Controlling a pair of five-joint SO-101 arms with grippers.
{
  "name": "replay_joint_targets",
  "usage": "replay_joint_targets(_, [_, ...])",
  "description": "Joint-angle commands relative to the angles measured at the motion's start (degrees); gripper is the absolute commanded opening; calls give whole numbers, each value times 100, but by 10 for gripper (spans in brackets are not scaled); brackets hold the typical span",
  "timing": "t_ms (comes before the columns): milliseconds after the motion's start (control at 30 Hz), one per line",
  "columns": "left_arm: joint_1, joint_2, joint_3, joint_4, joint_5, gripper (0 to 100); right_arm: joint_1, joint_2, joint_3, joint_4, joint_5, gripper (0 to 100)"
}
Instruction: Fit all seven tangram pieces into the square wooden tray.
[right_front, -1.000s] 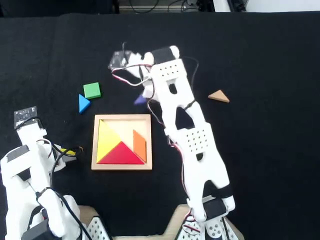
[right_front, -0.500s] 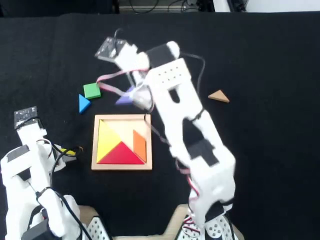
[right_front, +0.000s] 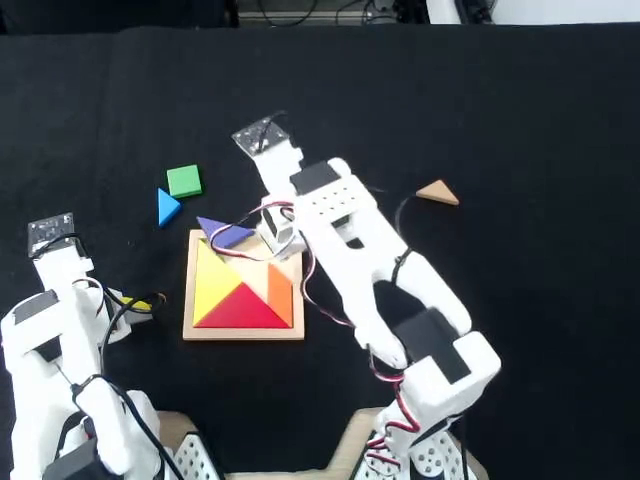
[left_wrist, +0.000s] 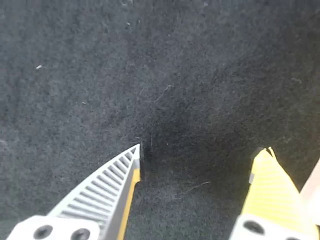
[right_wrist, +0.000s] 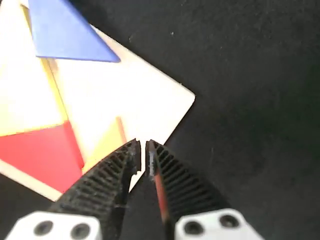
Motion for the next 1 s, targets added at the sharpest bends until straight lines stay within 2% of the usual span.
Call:
replay_joint_targets(0, [57,-123,-22,-70,35,340,97,-470,-171,-141,387,11])
replay_joint_targets(100, [57,-123,-22,-70,35,340,62,-655,-374,-185,1240,11])
replay_joint_targets(233, [57,-123,-22,-70,35,340,-105,-760,-435,-264,2919,16])
replay_joint_targets(300, [-40,-141,-31,-114,70,340,-123,-681,-382,-299,3508,31])
replay_joint_targets(367, [-470,-141,-66,-211,167,340,-123,-541,-295,-501,3648,105])
replay_joint_targets(500, [-1165,-97,-163,-404,949,340,-273,-330,-127,-1002,3675,248])
replay_joint_targets(733, [-1833,-88,-224,-519,1240,340,-1116,-22,-66,-1125,3692,255])
replay_joint_targets(967, [-1842,-88,-224,-519,1240,340,-1477,391,-92,-1134,3736,255])
